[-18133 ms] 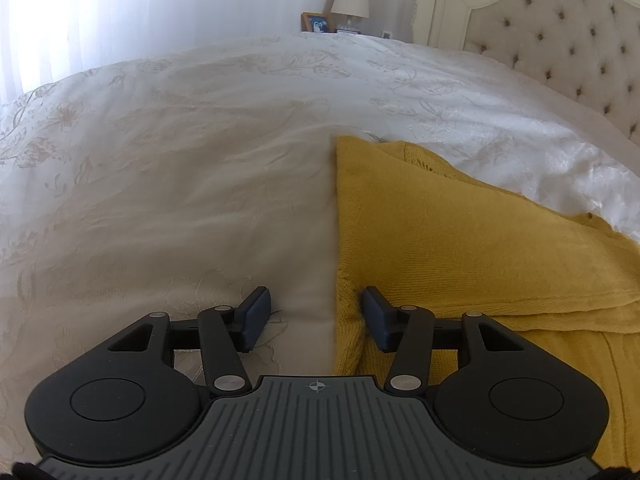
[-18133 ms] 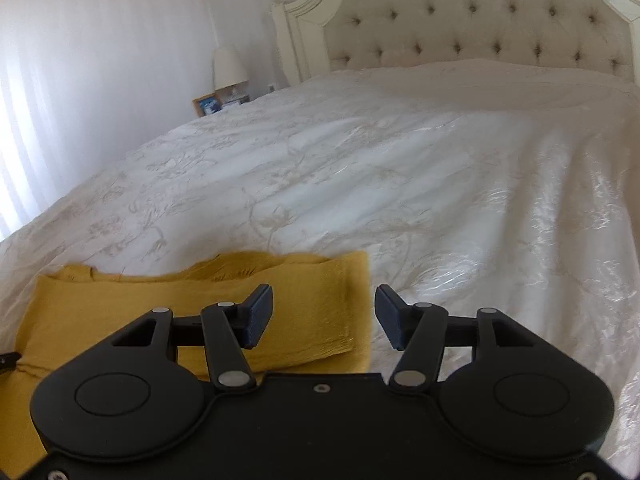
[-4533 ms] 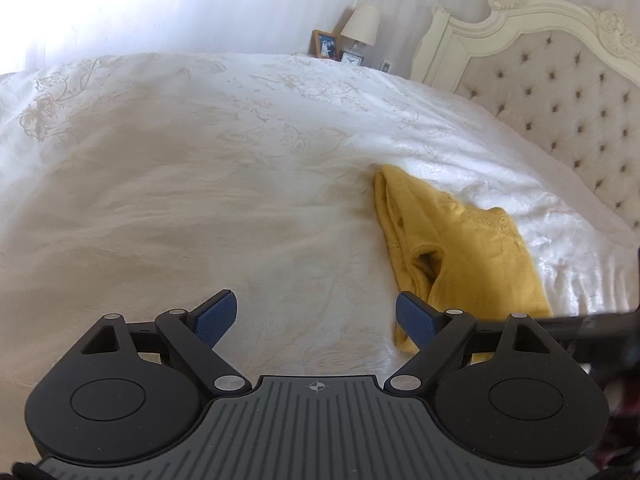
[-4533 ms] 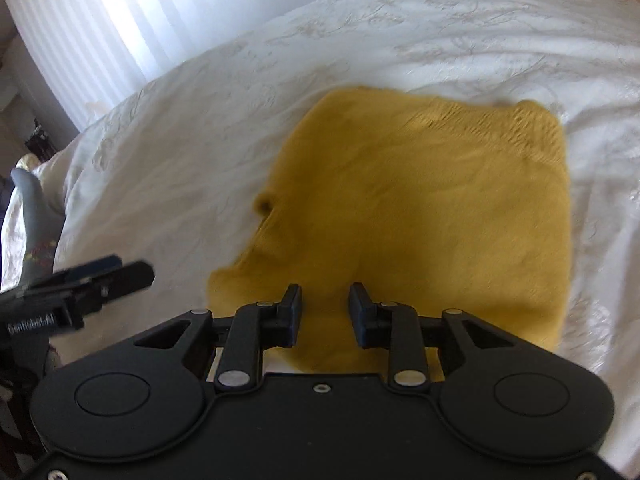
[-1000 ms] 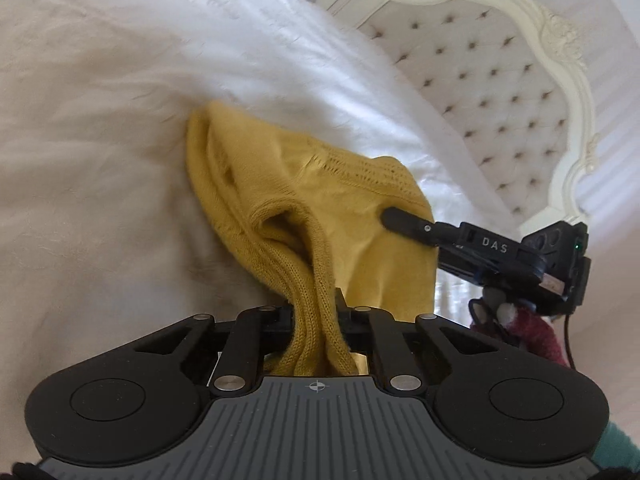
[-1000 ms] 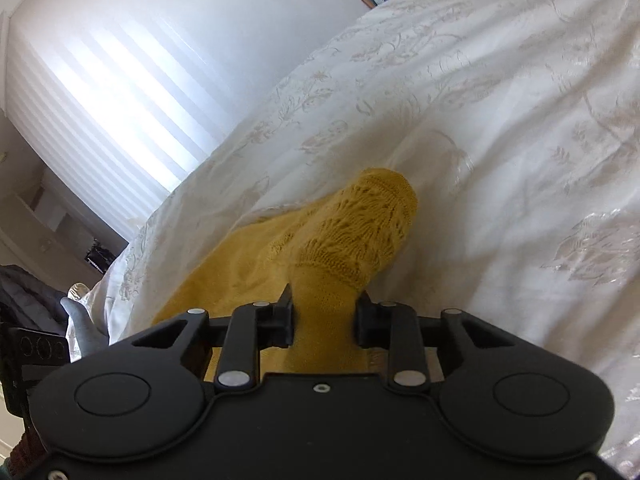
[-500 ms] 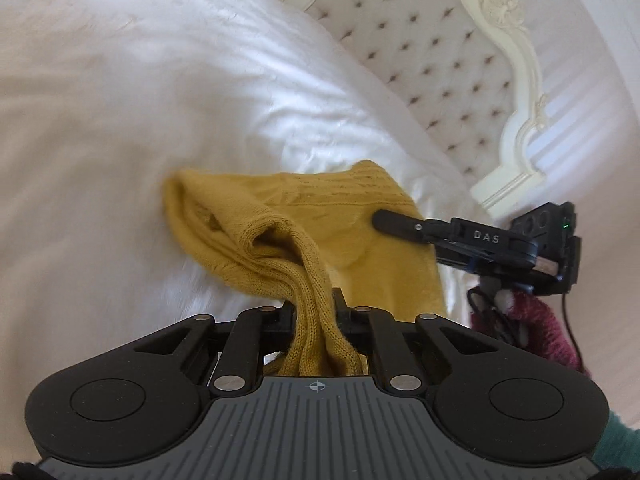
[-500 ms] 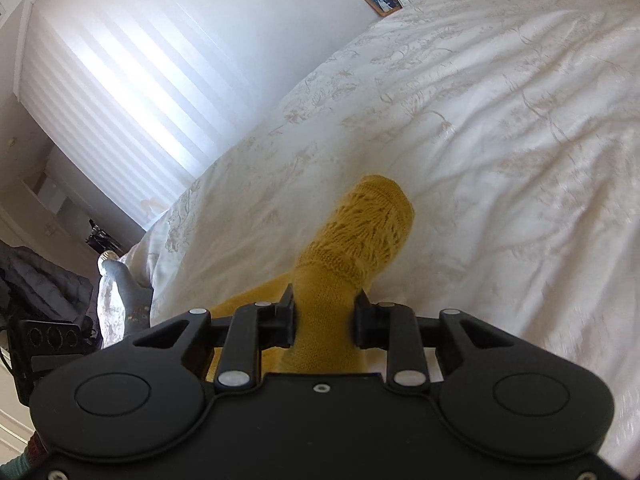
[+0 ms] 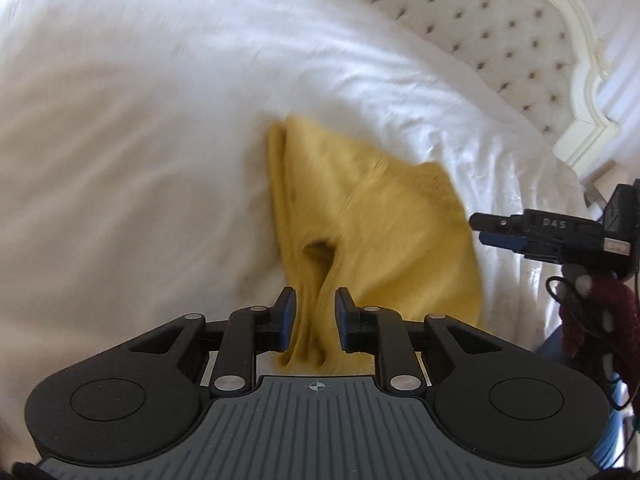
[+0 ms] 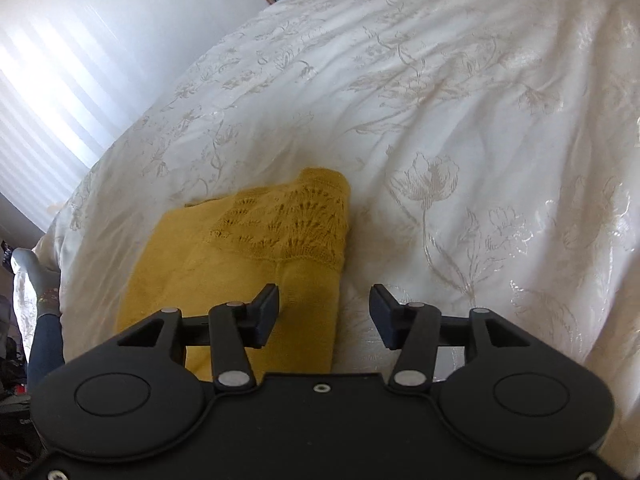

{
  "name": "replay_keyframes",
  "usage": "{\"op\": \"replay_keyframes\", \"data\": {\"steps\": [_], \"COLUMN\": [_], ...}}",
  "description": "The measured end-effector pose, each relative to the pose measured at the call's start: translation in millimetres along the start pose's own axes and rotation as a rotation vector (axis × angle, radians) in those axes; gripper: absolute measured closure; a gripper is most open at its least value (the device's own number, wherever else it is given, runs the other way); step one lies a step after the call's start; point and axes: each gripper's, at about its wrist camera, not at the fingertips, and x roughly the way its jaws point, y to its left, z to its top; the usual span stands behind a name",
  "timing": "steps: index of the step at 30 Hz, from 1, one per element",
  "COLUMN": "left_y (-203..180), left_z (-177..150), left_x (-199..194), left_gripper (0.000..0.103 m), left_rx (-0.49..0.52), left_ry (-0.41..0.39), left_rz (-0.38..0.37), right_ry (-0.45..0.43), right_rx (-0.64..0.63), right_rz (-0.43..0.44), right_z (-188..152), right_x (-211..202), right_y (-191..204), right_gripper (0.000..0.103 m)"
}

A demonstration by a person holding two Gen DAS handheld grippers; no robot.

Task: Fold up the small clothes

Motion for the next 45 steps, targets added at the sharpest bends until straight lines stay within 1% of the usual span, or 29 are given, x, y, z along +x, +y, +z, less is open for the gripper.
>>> {"op": "replay_keyframes", "data": {"steps": [1,3,5,6,8,9,11,12,13,14,16,17,18,19,21,24,26,28,29,31,34,35,36,37,39,41,43,44,45], "left_y": [-4.6,-19.0,-32.7,-37.2,-42.5,-45.9,-44.1,-42.9,-37.7,-30.1,-11.6,-3.7,3.6,9.3,17.1,12.6,9.2,10.4,11.3,12.0,12.4,12.2,12.0,10.8,6.3,-1.5,-12.6,-18.0,-23.2], "left_z": [0.2,6.3,14.4,20.0,28.5,33.0,35.0,36.1,34.3,31.3,26.3,23.6,21.4,20.2,19.3,19.0,19.2,19.4,20.0,21.5,25.3,26.7,27.9,28.6,28.1,25.4,22.5,21.3,20.2], "left_x": [-6.3,-8.3,2.2,10.2,27.6,36.9,53.1,62.8,67.6,73.5,83.1,82.9,79.3,78.0,73.6,74.1,77.3,79.3,80.2,80.5,79.4,78.3,76.9,74.7,68.6,59.5,47.2,41.3,35.0], "left_gripper": [0.081,0.072,0.071,0.071,0.071,0.071,0.071,0.071,0.071,0.071,0.071,0.070,0.066,0.064,0.063,0.062,0.061,0.060,0.059,0.058,0.051,0.045,0.037,0.033,0.013,0.006,0.005,0.000,0.000], "left_rx": [0.026,0.082,0.136,0.147,0.149,0.149,0.160,0.163,0.165,0.157,0.114,0.095,0.085,0.067,0.019,0.052,0.062,0.045,0.036,0.029,0.017,0.014,0.009,0.005,0.010,0.021,0.050,0.059,0.063], "left_ry": [-0.029,-0.072,-0.095,-0.100,-0.113,-0.118,-0.128,-0.130,-0.118,-0.091,-0.044,-0.041,-0.035,-0.031,-0.030,-0.029,-0.027,-0.029,-0.029,-0.025,-0.013,-0.005,0.000,0.001,0.003,-0.014,-0.044,-0.056,-0.067], "left_rz": [-0.001,-0.007,-0.009,-0.012,-0.033,-0.033,-0.004,0.023,0.067,0.117,0.165,0.189,0.222,0.215,0.190,0.209,0.218,0.214,0.211,0.209,0.210,0.208,0.204,0.200,0.185,0.193,0.212,0.224,0.235], "right_ry": [-0.022,-0.064,-0.096,-0.103,-0.108,-0.106,-0.103,-0.104,-0.106,-0.109,-0.114,-0.118,-0.123,-0.124,-0.120,-0.093,-0.062,-0.037,-0.039,-0.038,-0.052,-0.059,-0.065,-0.075,-0.097,-0.114,-0.124,-0.124,-0.122], "right_rx": [-0.013,-0.044,-0.079,-0.091,-0.123,-0.142,-0.168,-0.177,-0.183,-0.189,-0.199,-0.203,-0.205,-0.207,-0.209,-0.211,-0.216,-0.200,-0.190,-0.170,-0.153,-0.151,-0.149,-0.144,-0.136,-0.138,-0.148,-0.153,-0.158], "right_rz": [-0.006,-0.022,-0.037,-0.041,-0.059,-0.073,-0.094,-0.102,-0.110,-0.116,-0.125,-0.129,-0.133,-0.136,-0.144,-0.175,-0.216,-0.237,-0.239,-0.235,-0.223,-0.216,-0.207,-0.195,-0.174,-0.160,-0.157,-0.165,-0.178], "right_z": [0.0,-1.3,-2.0,-1.8,-3.7,-5.2,-6.6,-8.0,-8.3,-8.1,-6.0,-4.5,-2.3,0.2,6.3,16.9,21.6,23.4,24.0,25.7,27.0,27.0,26.0,26.8,24.9,20.2,14.9,11.9,8.2], "right_x": [-5.3,-14.5,-19.0,-19.0,-16.5,-14.8,-10.9,-10.6,-9.9,-9.2,-8.1,-7.9,-5.9,-3.2,6.0,29.7,51.7,70.6,76.3,81.0,73.5,69.1,63.8,57.3,42.2,25.8,9.6,3.4,-2.4], "right_y": [4.1,11.1,16.6,19.4,25.2,28.1,31.4,31.6,31.9,31.8,31.5,31.1,30.3,29.5,27.6,23.0,17.5,8.7,4.6,-0.2,1.0,1.6,2.6,3.7,7.2,12.2,18.8,22.3,25.4], "right_gripper": [0.044,0.039,0.036,0.034,0.033,0.029,0.027,0.027,0.027,0.027,0.026,0.025,0.023,0.023,0.022,0.022,0.021,0.014,0.010,0.007,0.007,0.006,0.006,0.005,0.000,0.001,0.001,0.001,0.001]}}
